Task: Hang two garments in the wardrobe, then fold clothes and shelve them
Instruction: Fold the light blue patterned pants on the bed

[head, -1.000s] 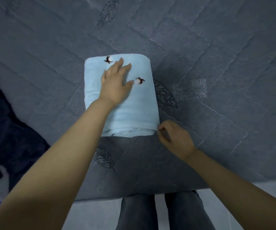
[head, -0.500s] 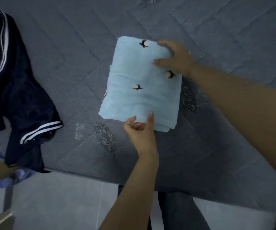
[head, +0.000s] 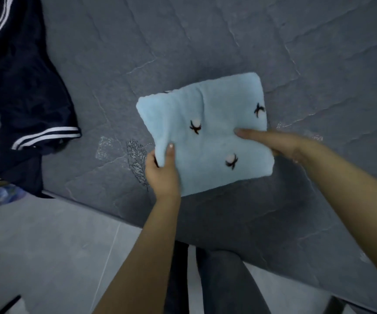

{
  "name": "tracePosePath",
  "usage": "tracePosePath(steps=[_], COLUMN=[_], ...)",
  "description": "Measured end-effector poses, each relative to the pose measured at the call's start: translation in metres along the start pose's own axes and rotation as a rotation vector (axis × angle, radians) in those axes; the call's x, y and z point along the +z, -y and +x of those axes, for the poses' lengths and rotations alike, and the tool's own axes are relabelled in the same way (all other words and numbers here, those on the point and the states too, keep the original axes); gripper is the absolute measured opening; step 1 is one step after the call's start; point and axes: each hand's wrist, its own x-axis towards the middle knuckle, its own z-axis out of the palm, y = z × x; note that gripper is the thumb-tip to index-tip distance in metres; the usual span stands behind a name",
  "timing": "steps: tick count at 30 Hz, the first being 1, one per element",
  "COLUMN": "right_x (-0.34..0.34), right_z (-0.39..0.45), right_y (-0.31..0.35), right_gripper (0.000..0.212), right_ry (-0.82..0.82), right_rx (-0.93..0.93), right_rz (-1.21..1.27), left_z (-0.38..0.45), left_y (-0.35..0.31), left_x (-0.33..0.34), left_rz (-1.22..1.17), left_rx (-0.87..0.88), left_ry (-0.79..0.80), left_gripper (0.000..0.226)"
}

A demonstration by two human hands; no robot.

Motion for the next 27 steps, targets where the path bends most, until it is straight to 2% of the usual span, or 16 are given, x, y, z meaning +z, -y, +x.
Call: tracePosePath(steps=[2, 5, 7, 9, 11, 13, 16, 19, 23, 27], right_x=[0.03, 0.069, 0.082, 0.084, 0.077, 0.067, 0.057, 0.056, 0.059, 0.058], right_z=[-0.013, -0.028, -0.031, -0.029, -0.024, -0.019, -0.007, 0.008, 0.036, 0.066], right_y=[-0.034, -0.066, -0.073, -0.071, -0.058, -0.04, -0.014, 0.0, 0.012, 0.023], right_gripper=[0.063, 0.041, 0.039, 0.046, 0.052, 0.047, 0.029, 0.019, 0.021, 0.025], right_ry=[0.012, -0.047, -0.143, -0.294, -0.444, -0.548, -0.679, -0.748, -0.906, -0.948], right_rx=[-0.01, -0.071, -0.124, -0.205, -0.293, -0.356, -0.4, -0.422, -0.406, -0.314], right_rz=[0.106, 0.253, 0.327, 0.413, 0.487, 0.511, 0.431, 0.393, 0.285, 0.259], left_z=[0.009, 0.011, 0.008, 0.01, 0.015, 0.023, 0.041, 0.061, 0.092, 0.119], left_y=[-0.003, 0.001, 0.005, 0.0, -0.013, -0.028, -0.05, -0.065, -0.07, -0.066], left_x=[-0.027, -0.056, -0.067, -0.069, -0.062, -0.048, -0.023, -0.002, 0.016, 0.034], left_rz=[0.116, 0.302, 0.367, 0.393, 0.345, 0.318, 0.449, 0.334, 0.312, 0.362], left_rx=[0.061, 0.123, 0.125, 0.121, 0.107, 0.133, 0.225, 0.213, 0.238, 0.217], left_ry=[0.074, 0.217, 0.273, 0.299, 0.365, 0.416, 0.399, 0.345, 0.26, 0.241], left_gripper=[0.018, 0.019, 0.016, 0.012, 0.022, 0.044, 0.054, 0.045, 0.026, 0.021])
